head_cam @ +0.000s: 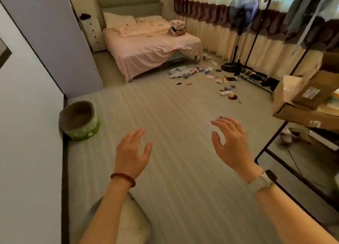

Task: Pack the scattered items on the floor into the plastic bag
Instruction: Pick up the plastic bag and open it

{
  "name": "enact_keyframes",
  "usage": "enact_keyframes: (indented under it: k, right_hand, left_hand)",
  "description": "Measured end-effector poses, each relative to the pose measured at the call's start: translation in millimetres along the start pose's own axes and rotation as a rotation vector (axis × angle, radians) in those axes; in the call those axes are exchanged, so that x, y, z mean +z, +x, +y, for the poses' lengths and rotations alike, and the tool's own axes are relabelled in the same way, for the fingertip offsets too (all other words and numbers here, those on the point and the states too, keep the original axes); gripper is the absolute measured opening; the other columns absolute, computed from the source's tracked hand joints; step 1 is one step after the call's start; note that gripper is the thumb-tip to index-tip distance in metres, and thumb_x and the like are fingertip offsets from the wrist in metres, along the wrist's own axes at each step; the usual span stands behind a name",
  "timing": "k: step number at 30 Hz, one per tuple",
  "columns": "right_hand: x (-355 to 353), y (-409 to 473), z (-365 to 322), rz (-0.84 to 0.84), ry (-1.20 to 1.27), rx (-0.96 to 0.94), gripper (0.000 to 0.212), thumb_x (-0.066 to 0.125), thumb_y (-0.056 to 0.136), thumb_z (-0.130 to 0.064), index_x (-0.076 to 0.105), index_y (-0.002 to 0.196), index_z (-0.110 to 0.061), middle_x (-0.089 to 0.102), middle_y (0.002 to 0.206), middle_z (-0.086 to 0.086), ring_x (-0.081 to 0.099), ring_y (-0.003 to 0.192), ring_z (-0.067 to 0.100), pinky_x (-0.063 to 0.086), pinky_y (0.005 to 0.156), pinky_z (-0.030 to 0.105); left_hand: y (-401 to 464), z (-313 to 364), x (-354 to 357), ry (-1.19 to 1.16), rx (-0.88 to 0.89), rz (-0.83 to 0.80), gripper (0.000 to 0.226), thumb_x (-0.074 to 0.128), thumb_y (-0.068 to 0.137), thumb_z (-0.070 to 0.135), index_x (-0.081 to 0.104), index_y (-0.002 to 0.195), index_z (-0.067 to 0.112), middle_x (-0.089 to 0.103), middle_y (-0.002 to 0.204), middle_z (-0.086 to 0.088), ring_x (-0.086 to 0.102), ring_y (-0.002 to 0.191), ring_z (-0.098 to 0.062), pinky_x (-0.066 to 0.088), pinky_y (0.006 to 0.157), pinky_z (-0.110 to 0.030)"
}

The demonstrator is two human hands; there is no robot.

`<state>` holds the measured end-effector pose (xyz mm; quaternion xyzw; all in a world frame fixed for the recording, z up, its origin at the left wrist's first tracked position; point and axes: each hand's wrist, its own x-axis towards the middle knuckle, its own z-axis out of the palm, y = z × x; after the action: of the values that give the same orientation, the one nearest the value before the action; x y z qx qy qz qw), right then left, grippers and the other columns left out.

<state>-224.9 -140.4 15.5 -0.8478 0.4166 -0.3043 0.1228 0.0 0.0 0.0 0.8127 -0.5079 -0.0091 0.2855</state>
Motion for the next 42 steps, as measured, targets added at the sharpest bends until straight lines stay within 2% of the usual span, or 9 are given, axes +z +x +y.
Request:
enact_keyframes:
  k: [2, 6, 11, 14, 17, 21, 28, 37, 42]
  right_hand:
    - [28, 0, 21, -0.067, -0.026, 0.046, 0.045, 0.038, 0.085, -0.037, 0.063, 0.114, -0.013, 0.066, 0.116, 0.012, 0.053, 0.119, 0.036, 0.041, 0.098, 0.056]
    - [77, 14, 68, -0.272, -0.041, 0.173, 0.033, 0.052, 0.089, -0.024, 0.058, 0.121, -0.014, 0.060, 0.126, 0.010, 0.044, 0.127, 0.034, 0.029, 0.106, 0.049]
    - [121, 98, 128, -0.449, -0.077, 0.269, 0.039, 0.042, 0.093, -0.031, 0.049, 0.130, -0.020, 0.050, 0.137, 0.004, 0.033, 0.135, 0.026, 0.023, 0.111, 0.042]
    - [138, 171, 160, -0.553, -0.080, 0.305, 0.042, 0.040, 0.094, -0.033, 0.041, 0.135, -0.024, 0.044, 0.142, 0.002, 0.031, 0.136, 0.024, 0.022, 0.112, 0.041]
    - [156, 240, 179, -0.563, -0.047, 0.283, 0.043, 0.039, 0.094, -0.034, 0.040, 0.136, -0.022, 0.044, 0.142, 0.003, 0.033, 0.135, 0.023, 0.027, 0.111, 0.040]
    - [191, 316, 190, -0.581, -0.055, 0.267, 0.042, 0.040, 0.094, -0.033, 0.043, 0.134, -0.022, 0.040, 0.145, 0.004, 0.022, 0.140, 0.025, 0.019, 0.113, 0.043]
    - [277, 461, 217, -0.669, -0.079, 0.226, 0.042, 0.038, 0.094, -0.036, 0.042, 0.134, -0.023, 0.043, 0.142, 0.001, 0.032, 0.135, 0.022, 0.025, 0.110, 0.041]
    - [370, 710, 236, -0.646, -0.017, 0.312, 0.041, 0.036, 0.095, -0.035, 0.040, 0.134, -0.023, 0.045, 0.140, 0.000, 0.034, 0.134, 0.021, 0.025, 0.109, 0.039]
    - [408, 811, 280, -0.628, -0.021, 0.419, 0.041, 0.038, 0.095, -0.034, 0.041, 0.134, -0.023, 0.045, 0.141, 0.001, 0.034, 0.134, 0.021, 0.025, 0.110, 0.040]
  left_hand:
    - [1, -15, 30, -0.005, -0.083, -0.061, 0.070, 0.031, 0.075, 0.054, 0.052, 0.124, 0.008, 0.057, 0.124, -0.014, 0.053, 0.114, -0.031, 0.042, 0.095, -0.043]
    - [21, -37, 91, 0.071, -0.176, -0.248, 0.078, 0.022, 0.072, 0.061, 0.043, 0.131, 0.014, 0.049, 0.134, -0.008, 0.045, 0.122, -0.025, 0.035, 0.102, -0.041]
    - [122, -37, 155, 0.202, -0.210, -0.373, 0.057, 0.035, 0.086, 0.047, 0.038, 0.135, 0.020, 0.043, 0.140, -0.004, 0.040, 0.127, -0.023, 0.027, 0.105, -0.041]
    - [202, -30, 180, 0.204, -0.225, -0.389, 0.052, 0.041, 0.090, 0.043, 0.036, 0.136, 0.020, 0.042, 0.140, -0.004, 0.039, 0.127, -0.023, 0.028, 0.104, -0.040]
    - [276, -22, 197, 0.173, -0.207, -0.355, 0.051, 0.044, 0.089, 0.040, 0.040, 0.134, 0.018, 0.046, 0.136, -0.005, 0.043, 0.124, -0.024, 0.031, 0.102, -0.040]
    - [349, -20, 216, 0.154, -0.220, -0.358, 0.054, 0.040, 0.084, 0.042, 0.045, 0.131, 0.016, 0.051, 0.131, -0.007, 0.047, 0.121, -0.026, 0.036, 0.099, -0.041]
    - [490, -78, 265, 0.187, -0.288, -0.401, 0.047, 0.048, 0.089, 0.033, 0.041, 0.133, 0.018, 0.047, 0.135, -0.005, 0.043, 0.124, -0.024, 0.033, 0.102, -0.039]
    - [763, -134, 309, 0.179, -0.283, -0.414, 0.047, 0.045, 0.090, 0.034, 0.038, 0.135, 0.018, 0.042, 0.139, -0.004, 0.039, 0.127, -0.024, 0.032, 0.103, -0.039]
    - [887, -144, 354, 0.120, -0.265, -0.479, 0.047, 0.046, 0.090, 0.032, 0.038, 0.134, 0.017, 0.043, 0.139, -0.005, 0.039, 0.127, -0.024, 0.031, 0.104, -0.038]
